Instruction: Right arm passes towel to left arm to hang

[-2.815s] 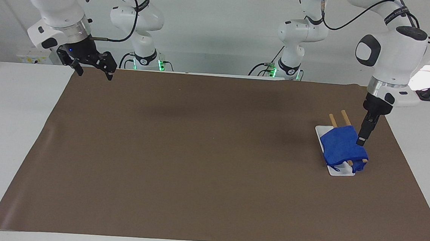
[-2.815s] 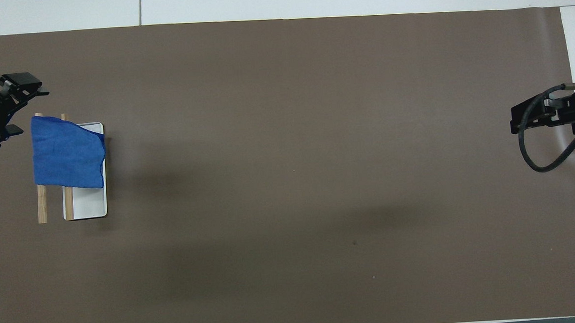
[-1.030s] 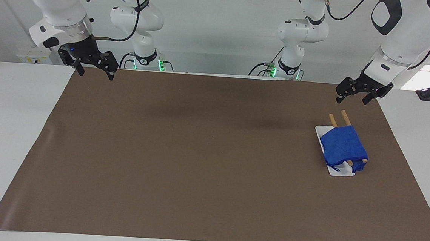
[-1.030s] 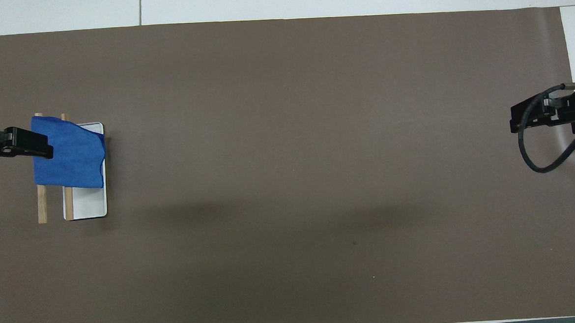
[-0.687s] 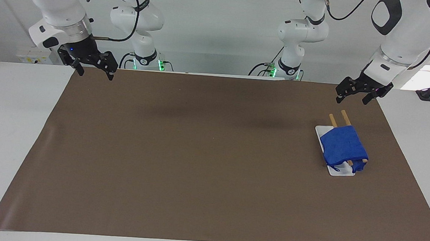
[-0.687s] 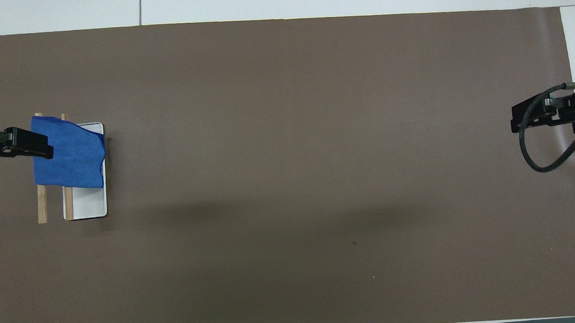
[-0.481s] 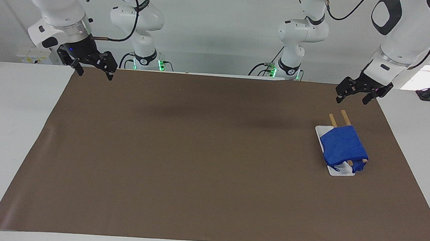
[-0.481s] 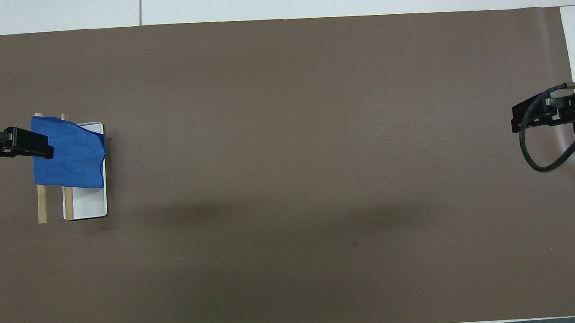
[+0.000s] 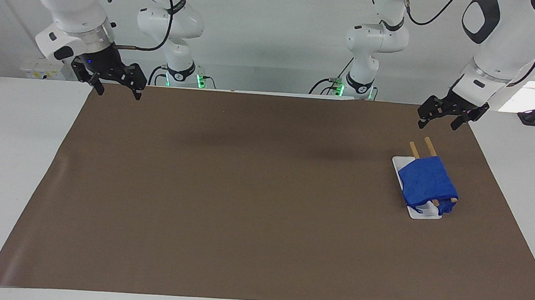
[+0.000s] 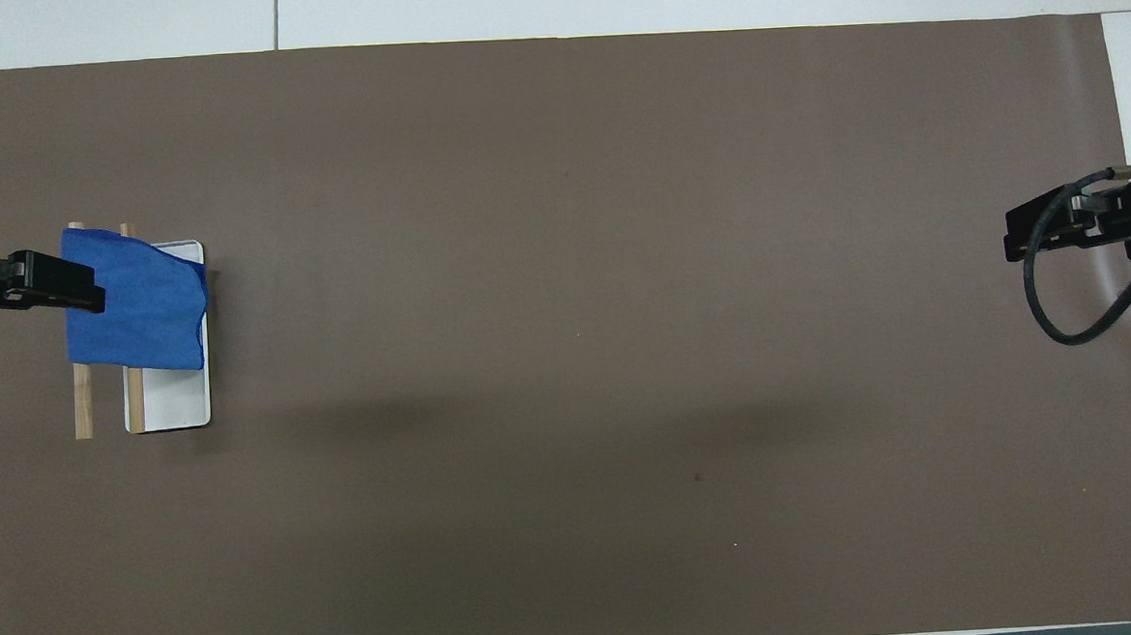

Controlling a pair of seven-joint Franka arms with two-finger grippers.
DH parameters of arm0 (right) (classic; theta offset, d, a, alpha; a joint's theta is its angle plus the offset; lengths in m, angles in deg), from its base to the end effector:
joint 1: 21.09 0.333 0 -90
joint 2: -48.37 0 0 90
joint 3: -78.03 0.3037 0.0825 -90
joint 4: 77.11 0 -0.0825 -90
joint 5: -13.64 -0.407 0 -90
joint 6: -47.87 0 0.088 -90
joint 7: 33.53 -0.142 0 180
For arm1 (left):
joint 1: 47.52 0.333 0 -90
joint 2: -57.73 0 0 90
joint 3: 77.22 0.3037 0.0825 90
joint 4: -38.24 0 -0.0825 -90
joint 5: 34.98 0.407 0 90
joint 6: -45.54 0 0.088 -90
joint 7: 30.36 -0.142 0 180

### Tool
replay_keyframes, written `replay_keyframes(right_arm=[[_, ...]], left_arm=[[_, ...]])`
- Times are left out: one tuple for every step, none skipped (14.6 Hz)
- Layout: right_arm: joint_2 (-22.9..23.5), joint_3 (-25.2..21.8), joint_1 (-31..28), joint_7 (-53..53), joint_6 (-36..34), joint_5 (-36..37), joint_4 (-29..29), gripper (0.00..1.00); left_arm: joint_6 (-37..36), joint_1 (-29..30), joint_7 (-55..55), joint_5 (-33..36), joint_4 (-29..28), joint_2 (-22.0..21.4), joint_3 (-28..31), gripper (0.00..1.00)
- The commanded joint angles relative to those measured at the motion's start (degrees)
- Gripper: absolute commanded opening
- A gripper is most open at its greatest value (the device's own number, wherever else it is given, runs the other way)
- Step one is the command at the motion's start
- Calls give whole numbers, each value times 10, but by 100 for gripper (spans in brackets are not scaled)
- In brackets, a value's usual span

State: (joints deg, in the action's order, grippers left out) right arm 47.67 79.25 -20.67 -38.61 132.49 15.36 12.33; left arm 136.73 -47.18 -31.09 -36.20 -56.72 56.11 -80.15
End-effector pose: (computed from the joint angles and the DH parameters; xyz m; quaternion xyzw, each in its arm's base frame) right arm 0.5613 0.0116 0.5812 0.9988 -0.0309 -0.0350 0.0172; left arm 0.5669 -0.0289 0.5524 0.9994 -0.0285 -0.0189 0.0096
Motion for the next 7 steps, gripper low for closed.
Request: replay_keyframes(right_arm=[[-13, 2, -4, 23, 17, -8, 20, 100], [-14, 2, -3, 21, 17, -8, 20, 100], [-14, 2, -4, 21, 19, -8, 21, 100], [-14, 2, -8, 26, 19, -8, 21, 100], [-14, 2, -8, 29, 19, -8, 20, 100], [-14, 2, -7, 31, 18, -7, 20, 100], [-14, 2, -7, 32, 18, -8, 20, 100]], left_arm=[[-5, -2, -9, -6, -7, -6, 5, 100], [-5, -2, -9, -6, -7, -6, 5, 100], [-5, -2, -9, -6, -7, -6, 5, 100], [-5, -2, -9, -6, -10, -6, 5, 100], [-3, -2, -9, -6, -11, -8, 5, 100], [-2, -1, -10, -6, -11, -8, 4, 100], [-1, 0, -11, -6, -13, -8, 5, 100]])
